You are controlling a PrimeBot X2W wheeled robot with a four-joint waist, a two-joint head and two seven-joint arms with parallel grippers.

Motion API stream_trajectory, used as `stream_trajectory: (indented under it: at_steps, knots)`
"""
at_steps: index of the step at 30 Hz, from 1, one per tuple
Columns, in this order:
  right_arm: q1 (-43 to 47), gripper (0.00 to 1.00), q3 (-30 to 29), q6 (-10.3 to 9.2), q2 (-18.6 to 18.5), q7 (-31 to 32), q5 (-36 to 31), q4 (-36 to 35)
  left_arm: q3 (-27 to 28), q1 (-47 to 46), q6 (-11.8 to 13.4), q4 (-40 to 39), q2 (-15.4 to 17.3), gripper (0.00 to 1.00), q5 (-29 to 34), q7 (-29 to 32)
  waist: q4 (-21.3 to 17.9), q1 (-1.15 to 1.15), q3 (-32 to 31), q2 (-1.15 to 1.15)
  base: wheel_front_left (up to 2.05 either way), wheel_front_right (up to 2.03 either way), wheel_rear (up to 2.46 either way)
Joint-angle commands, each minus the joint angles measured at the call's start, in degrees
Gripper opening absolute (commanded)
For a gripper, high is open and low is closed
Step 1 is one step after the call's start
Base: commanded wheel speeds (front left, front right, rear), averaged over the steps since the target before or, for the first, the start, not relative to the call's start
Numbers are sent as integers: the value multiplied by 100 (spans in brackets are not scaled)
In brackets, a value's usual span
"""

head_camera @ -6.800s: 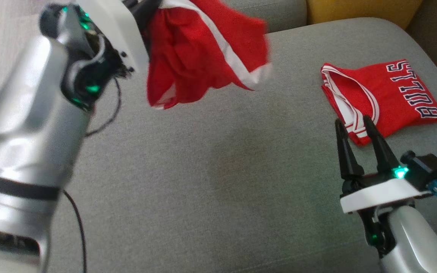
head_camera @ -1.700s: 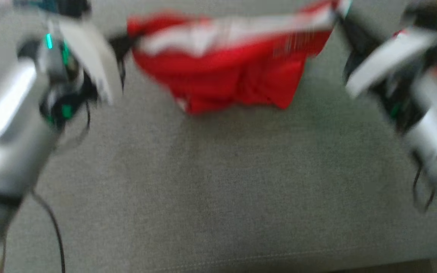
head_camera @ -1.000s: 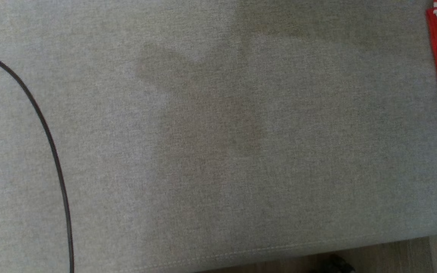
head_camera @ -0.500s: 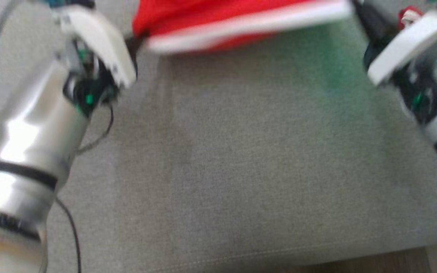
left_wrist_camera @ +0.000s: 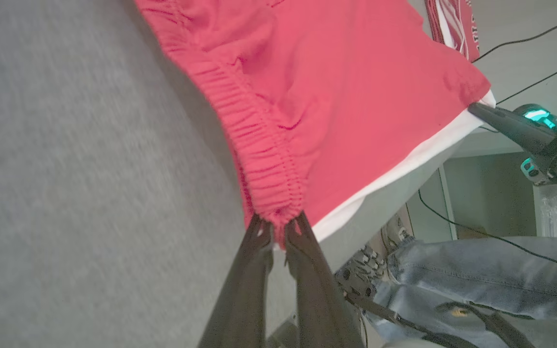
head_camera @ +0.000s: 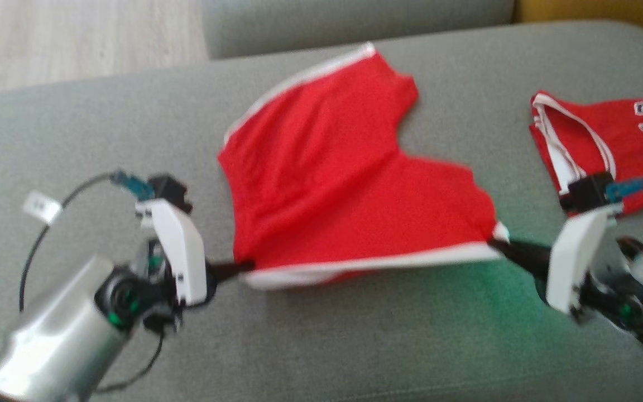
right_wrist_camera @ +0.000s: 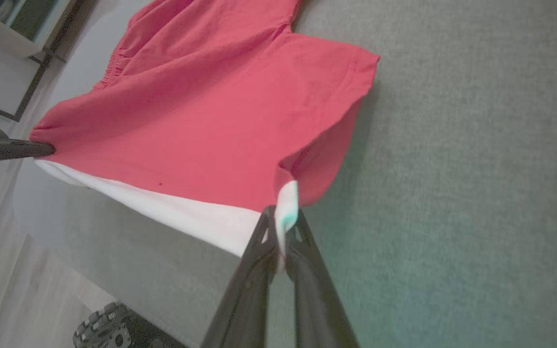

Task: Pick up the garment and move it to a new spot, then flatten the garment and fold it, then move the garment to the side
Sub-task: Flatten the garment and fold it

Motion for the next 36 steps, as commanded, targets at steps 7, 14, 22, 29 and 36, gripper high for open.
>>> stream_trajectory:
  at_steps: [7, 14, 22, 29, 36]
  knots:
    - [355, 0, -465, 39, -1001, 548, 287, -1063, 381, 363, 713, -1747, 893, 0, -651, 647, 97, 0, -168, 0, 0, 0, 0]
    - [-279, 0, -966, 39, -1033, 1627, 867, -1145, 667, -272, 1086, -2231, 1001, 0, -1389, 1639, 252, 0, 475, 0, 0, 0, 0]
    - [-1779, 0, -1366, 39, -616, 2833, 1512, -241, 898, -1445, 1441, -1712, 728, 0, -1649, 2238, 565, 0, 1480, 0, 0, 0, 0]
    - [-2844, 0, -1496, 39, -125, 3220, 1651, 793, 1098, -2136, 1583, -1375, 460, 0, -1738, 2337, 857, 0, 2046, 0, 0, 0, 0]
    - [-3802, 0, -1541, 39, 282, 3330, 1523, 1659, 1306, -2611, 1635, -1204, 291, 0, -1758, 2253, 1103, 0, 2497, 0, 0, 0, 0]
